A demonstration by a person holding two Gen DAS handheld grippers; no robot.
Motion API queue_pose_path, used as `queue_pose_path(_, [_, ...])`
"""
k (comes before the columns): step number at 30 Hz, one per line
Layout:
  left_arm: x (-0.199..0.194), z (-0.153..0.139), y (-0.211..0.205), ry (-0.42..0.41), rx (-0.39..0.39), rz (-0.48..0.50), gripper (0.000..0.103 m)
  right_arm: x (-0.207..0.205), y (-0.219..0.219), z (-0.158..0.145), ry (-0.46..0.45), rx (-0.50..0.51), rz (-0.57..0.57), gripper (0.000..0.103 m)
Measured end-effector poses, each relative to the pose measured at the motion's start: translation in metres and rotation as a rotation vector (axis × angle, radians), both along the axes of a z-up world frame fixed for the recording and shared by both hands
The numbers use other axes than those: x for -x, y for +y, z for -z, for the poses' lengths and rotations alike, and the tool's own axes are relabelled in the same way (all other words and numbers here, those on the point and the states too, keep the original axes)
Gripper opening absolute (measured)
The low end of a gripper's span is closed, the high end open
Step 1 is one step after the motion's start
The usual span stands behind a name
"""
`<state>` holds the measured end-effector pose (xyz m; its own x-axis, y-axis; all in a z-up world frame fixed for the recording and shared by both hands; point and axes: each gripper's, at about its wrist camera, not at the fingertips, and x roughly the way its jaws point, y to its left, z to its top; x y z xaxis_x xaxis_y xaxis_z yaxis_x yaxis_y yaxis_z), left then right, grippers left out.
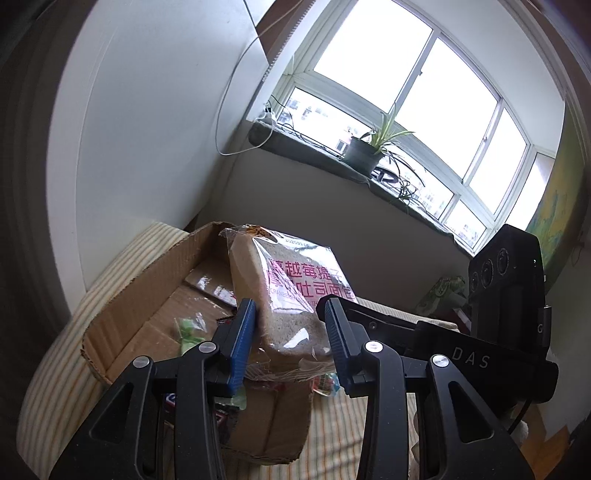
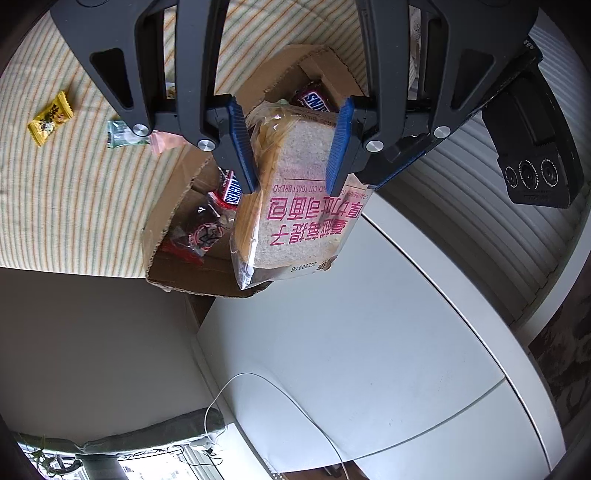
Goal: Organize snacks
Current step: 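Lift the bread bag with both grippers and carry it over the box, then lower the bread bag into the box and open both grippers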
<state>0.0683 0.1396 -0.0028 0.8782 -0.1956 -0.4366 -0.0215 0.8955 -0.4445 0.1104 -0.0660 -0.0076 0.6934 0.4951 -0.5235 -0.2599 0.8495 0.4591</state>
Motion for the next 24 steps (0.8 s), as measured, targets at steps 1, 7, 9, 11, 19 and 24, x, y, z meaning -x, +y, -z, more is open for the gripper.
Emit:
queue_pose_path(1, [0.001, 0.002, 0.004, 0.002, 0.0, -0.009, 0.037, -0.002, 0.004, 0.003, 0.004, 0.0, -0.007, 0.041])
queue_pose_path(7, [0.0, 0.011, 0.027, 0.024, 0.021, -0.055, 0.035, -0.021, 0.027, 0.018, 0.039, 0.007, -0.047, 0.041])
queue_pose_path(9, [0.0, 0.013, 0.031, 0.025, 0.023, -0.065, 0.035, -0.026, 0.031, 0.02, 0.044, 0.011, -0.053, 0.041])
queue_pose_path(11, [-0.001, 0.014, 0.034, 0.029, 0.02, -0.073, 0.035, -0.029, 0.033, 0.022, 0.052, 0.007, -0.061, 0.041])
queue_pose_path(19, [-0.003, 0.019, 0.037, 0.045, -0.013, -0.101, 0.035, -0.041, 0.043, 0.031, 0.069, 0.031, -0.067, 0.041])
queue_pose_path(24, [0.001, 0.016, 0.033, 0.034, -0.033, -0.102, 0.035, -0.037, 0.045, 0.026, 0.049, 0.056, -0.061, 0.041])
